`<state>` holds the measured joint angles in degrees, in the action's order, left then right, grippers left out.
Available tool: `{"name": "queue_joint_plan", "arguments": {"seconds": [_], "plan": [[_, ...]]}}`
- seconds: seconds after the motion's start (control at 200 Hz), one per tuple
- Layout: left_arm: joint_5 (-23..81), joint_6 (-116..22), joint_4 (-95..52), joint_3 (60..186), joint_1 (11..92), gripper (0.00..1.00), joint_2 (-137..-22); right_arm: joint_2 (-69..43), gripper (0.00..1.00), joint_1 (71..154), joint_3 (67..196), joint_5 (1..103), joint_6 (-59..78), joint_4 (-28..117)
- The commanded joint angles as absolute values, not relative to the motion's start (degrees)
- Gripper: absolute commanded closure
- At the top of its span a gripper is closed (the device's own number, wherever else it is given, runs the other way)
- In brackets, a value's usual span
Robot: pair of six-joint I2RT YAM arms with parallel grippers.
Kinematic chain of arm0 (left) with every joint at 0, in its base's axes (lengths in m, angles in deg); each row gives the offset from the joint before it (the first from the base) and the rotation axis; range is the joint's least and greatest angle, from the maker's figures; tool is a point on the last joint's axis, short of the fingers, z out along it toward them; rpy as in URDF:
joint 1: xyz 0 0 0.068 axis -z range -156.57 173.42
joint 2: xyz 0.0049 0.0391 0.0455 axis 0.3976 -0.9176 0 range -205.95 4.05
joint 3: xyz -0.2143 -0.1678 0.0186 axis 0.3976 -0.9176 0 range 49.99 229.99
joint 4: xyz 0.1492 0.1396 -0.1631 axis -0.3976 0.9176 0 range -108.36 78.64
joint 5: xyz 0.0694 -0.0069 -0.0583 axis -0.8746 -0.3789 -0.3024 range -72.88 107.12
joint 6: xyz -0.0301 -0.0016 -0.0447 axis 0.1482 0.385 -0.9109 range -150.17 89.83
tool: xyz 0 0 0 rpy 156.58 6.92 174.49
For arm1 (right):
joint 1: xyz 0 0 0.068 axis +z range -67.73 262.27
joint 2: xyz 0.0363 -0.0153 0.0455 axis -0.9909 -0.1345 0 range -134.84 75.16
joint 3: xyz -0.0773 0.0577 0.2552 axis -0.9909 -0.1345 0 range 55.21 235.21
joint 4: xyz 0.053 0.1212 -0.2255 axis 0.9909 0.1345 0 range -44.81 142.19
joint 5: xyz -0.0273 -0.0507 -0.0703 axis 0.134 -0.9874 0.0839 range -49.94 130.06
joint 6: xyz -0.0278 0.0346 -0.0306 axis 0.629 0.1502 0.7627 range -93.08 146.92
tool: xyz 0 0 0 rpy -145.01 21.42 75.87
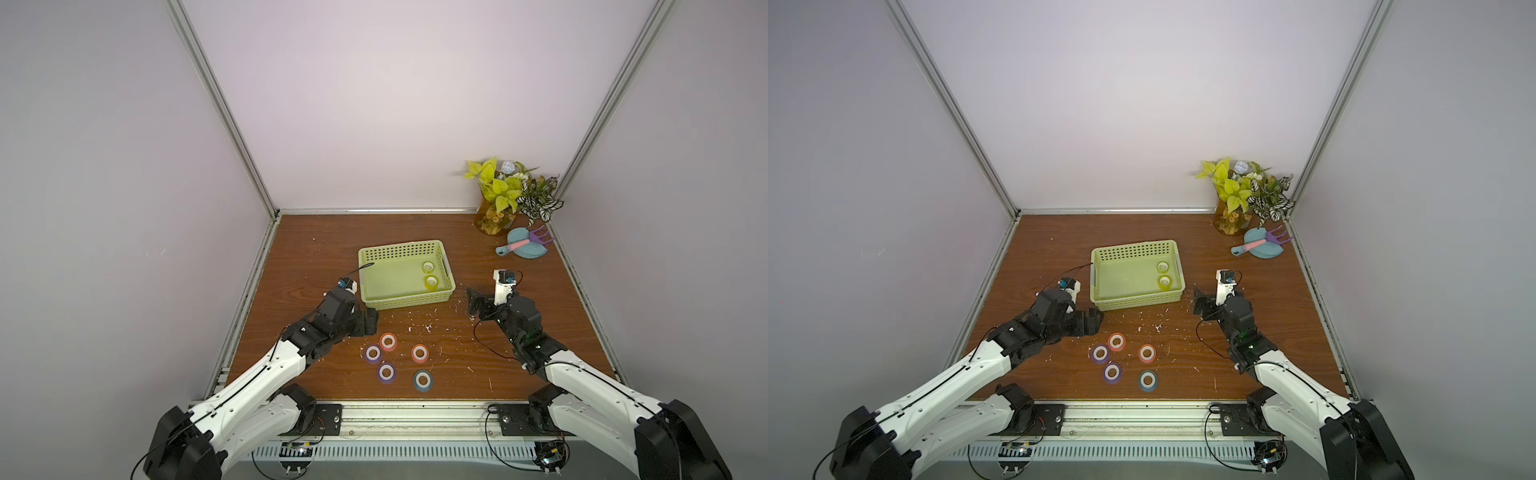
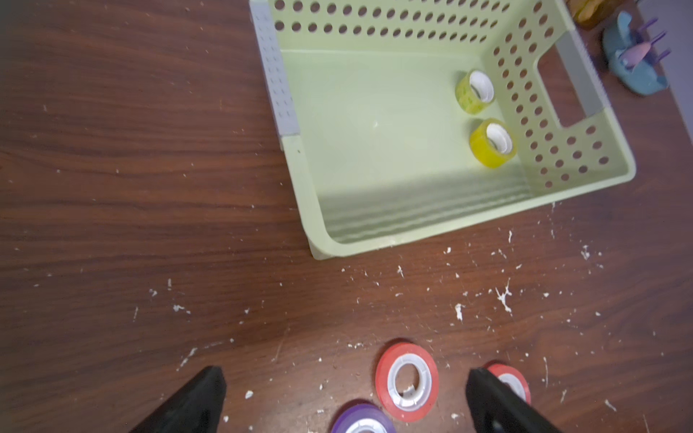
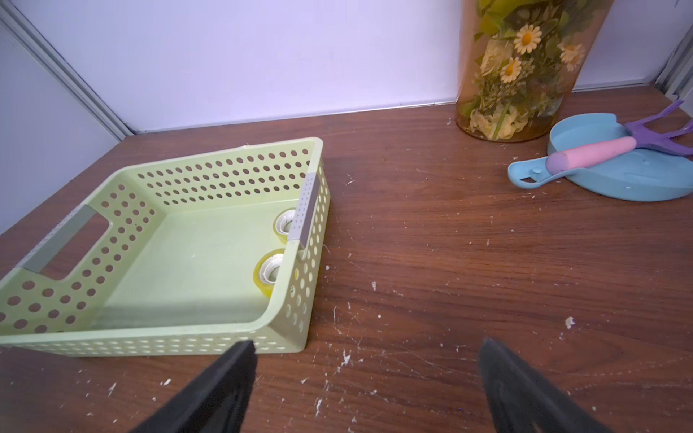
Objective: Put the transparent tape into the storage box
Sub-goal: Pick up the tape from the center of the board.
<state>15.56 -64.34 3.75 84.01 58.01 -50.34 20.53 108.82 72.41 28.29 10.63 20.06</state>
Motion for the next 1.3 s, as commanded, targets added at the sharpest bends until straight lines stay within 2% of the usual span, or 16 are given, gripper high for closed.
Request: {"name": "queue_joint_plan", "arguments": {"seconds": [0.0,0.29,0.991,1.291], "plan": [[14.24,-65.63,8.71,85.93,60.85,0.01,-53.0,22.15,0.01,108.6,72.04,26.11,10.17,17.24],[11.73,-69.06,11.15,86.76,66.77,0.0,-59.44,22.78,0.01,108.61,71.76,25.55,10.14,17.32],[12.46,-74.63,11.87,84.71,73.51,0.21,-66.04,22.45,0.01,108.63,71.74,25.48,10.09,17.33],[12.5,-76.12,11.87,83.97,75.37,0.24,-67.76,22.21,0.01,108.64,71.62,25.46,10.02,17.16]]}}
